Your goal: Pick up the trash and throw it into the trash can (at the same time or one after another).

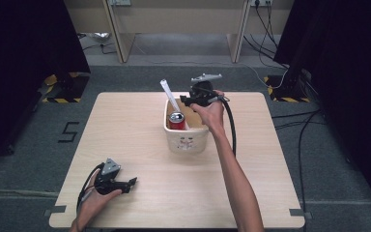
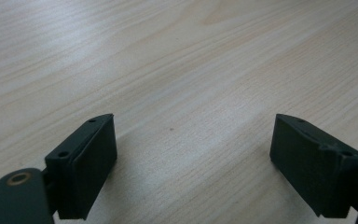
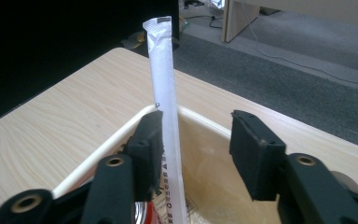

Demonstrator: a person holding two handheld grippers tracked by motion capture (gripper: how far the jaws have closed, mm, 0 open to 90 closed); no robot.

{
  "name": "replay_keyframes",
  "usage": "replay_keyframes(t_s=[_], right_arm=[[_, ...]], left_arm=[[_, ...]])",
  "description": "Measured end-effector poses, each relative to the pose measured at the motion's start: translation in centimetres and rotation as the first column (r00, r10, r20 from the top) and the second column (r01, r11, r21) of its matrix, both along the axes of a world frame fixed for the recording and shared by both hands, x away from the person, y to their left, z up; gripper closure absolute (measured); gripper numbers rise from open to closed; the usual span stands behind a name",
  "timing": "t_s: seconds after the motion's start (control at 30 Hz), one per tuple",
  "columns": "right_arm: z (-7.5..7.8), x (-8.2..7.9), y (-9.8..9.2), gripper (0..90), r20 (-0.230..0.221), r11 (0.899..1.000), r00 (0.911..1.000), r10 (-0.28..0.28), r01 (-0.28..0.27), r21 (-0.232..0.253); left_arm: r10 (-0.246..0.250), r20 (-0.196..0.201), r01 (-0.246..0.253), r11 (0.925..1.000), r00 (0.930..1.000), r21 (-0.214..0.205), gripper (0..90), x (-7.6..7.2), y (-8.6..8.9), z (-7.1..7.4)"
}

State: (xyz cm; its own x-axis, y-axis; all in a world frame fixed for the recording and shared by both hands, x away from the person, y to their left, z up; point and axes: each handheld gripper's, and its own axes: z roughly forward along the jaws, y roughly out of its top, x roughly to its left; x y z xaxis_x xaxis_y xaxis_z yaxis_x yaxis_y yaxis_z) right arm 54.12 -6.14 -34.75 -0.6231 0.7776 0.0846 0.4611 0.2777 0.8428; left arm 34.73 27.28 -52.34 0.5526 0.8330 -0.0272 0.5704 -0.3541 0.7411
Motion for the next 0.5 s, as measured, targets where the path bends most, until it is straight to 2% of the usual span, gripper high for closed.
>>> replay_keyframes(t_s=[0.1,0.27,0.37,0.5], right_arm=[[0.2,-0.4,-0.8,44.8,0.004,1.0,0.9999,-0.01,0.01,-0.012],[0.6,-1.1,-2.4,36.4,0.01,0.999,0.9994,-0.032,0.032,0.005],[0.6,-1.6,-3.3,33.8,0.0,0.999,0.9992,-0.041,0.041,0.028],[0.6,-2.1,-4.5,31.0,-0.002,0.998,0.9982,-0.06,0.06,0.018]], left_arm=[[0.0,0.0,0.0,1.0,1.0,0.0,14.1,0.0,0.0,0.0],[0.0,0.0,0.0,1.0,1.0,0.0,14.2,0.0,0.0,0.0],[0.003,0.003,-0.003,1.0,1.0,-0.002,14.1,0.0,0.0,0.0],[0.003,0.002,-0.003,1.0,1.0,-0.002,14.2,0.0,0.0,0.0]])
